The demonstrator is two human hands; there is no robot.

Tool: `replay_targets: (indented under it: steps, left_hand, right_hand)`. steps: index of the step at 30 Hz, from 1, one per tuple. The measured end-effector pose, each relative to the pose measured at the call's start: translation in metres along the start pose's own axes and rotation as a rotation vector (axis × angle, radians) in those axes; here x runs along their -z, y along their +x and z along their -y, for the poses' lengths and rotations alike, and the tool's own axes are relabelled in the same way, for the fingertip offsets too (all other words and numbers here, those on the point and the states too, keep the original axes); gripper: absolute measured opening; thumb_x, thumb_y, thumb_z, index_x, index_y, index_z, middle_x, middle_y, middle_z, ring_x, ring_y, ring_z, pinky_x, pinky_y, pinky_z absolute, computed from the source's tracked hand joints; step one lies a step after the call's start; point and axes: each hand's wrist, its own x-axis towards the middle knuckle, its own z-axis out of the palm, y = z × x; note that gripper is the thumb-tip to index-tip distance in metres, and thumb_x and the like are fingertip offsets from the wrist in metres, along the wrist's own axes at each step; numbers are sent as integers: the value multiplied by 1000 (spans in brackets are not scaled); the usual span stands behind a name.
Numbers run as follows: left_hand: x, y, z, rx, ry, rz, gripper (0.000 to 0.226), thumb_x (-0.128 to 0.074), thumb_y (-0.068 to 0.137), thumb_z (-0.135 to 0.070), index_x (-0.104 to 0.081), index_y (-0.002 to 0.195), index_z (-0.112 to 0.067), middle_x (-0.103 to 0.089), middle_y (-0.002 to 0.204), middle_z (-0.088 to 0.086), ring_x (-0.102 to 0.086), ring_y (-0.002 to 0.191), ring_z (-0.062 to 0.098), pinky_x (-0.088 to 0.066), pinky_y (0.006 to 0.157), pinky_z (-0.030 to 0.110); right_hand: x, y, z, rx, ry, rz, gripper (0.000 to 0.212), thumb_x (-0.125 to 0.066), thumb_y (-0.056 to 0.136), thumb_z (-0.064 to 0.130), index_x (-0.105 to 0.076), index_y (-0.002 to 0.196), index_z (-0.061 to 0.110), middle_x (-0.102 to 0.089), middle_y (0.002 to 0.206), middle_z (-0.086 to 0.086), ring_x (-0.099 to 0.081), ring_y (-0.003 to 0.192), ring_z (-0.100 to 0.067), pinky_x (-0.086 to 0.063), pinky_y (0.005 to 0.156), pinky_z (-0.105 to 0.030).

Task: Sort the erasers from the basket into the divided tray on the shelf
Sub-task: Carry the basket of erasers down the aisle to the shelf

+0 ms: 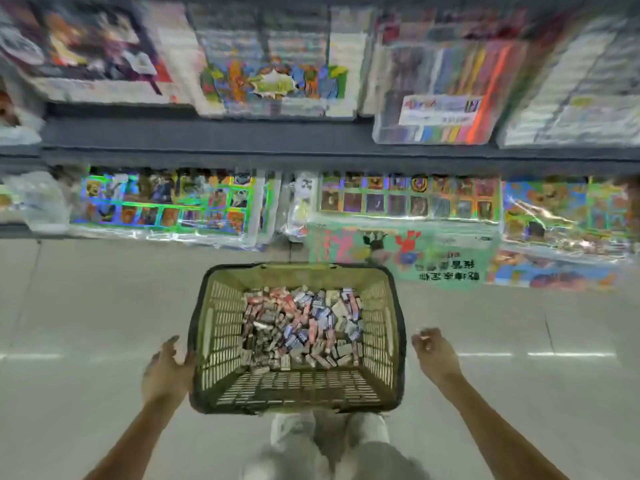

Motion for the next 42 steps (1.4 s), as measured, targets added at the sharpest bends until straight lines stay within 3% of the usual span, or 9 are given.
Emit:
replay_targets:
  steps: [2, 8, 13, 19, 23, 29, 33, 38, 42]
  left_hand:
    - [-25, 27, 11, 43, -2, -21, 71, -51, 85, -47, -36, 144, -10, -51, 135, 24, -48, 120, 45, -38, 98, 47]
    - [-69, 81, 20, 174, -224, -19, 41, -54, 93, -23, -47, 132, -11, -64, 107, 22, -61, 85, 40, -51, 76, 45]
    - [-63, 87, 22, 268, -318, 32, 32, -61, 92, -17, -56, 118, 0, -53, 70, 4, -50, 58, 20, -42, 33, 17]
    - [-13, 27, 32, 319, -351, 69, 22, -56, 94, -17, -56, 112, -5, -58, 77, 10, -54, 63, 26, -49, 44, 23]
    - [46, -44, 44, 407, -436, 67, 33, -57, 92, -21, -55, 120, -3, -64, 103, 19, -62, 89, 39, -54, 82, 50]
    - [154, -183, 68, 511, -596, -30, 24, -55, 93, -19, -51, 112, -4, -64, 95, 18, -64, 78, 37, -56, 75, 50]
    - [219, -270, 95, 545, -707, -143, 24, -57, 93, -23, -45, 107, -8, -61, 99, 20, -63, 88, 42, -53, 81, 57]
    - [284, -354, 146, 595, -780, -350, 30, -61, 89, -33, -53, 104, -9, -63, 83, 10, -62, 72, 29, -55, 73, 48]
    - [322, -394, 191, 650, -880, -503, 36, -61, 85, -53, -52, 99, -21, -64, 85, 5, -62, 68, 23, -55, 69, 45]
  right_hand:
    - [-23, 29, -7, -37, 47, 15, 35, -49, 96, 23, -48, 124, 1, -62, 106, -16, -60, 91, -30, -46, 82, -35]
    - [-59, 73, -15, -28, 27, 10, 21, -51, 94, 22, -58, 97, 2, -60, 82, -12, -56, 72, -28, -43, 62, -32]
    - [-60, 74, -14, -60, 63, 10, 17, -56, 93, 23, -54, 86, 8, -59, 75, -12, -56, 65, -28, -45, 57, -34]
    - [-20, 16, -5, -76, 18, 25, 18, -56, 92, 26, -56, 87, 9, -56, 68, -8, -52, 63, -27, -40, 60, -33]
    - [28, -47, 24, -28, -10, 52, 20, -56, 92, 26, -54, 81, 10, -53, 65, -7, -51, 63, -28, -38, 59, -33]
    - [98, -158, 91, 150, -119, 129, 20, -54, 93, 28, -55, 84, 10, -56, 67, -7, -55, 66, -29, -37, 57, -33]
    - [124, -227, 152, 311, -168, 173, 19, -55, 92, 27, -57, 87, 9, -54, 64, -6, -56, 68, -30, -39, 61, -34]
    - [119, -310, 242, 594, -212, 241, 17, -59, 91, 22, -60, 90, 5, -55, 72, -13, -53, 69, -29, -34, 60, -34]
    - [85, -372, 321, 808, -301, 319, 13, -61, 89, 20, -56, 77, 18, -52, 62, -3, -48, 57, -18, -38, 53, -25]
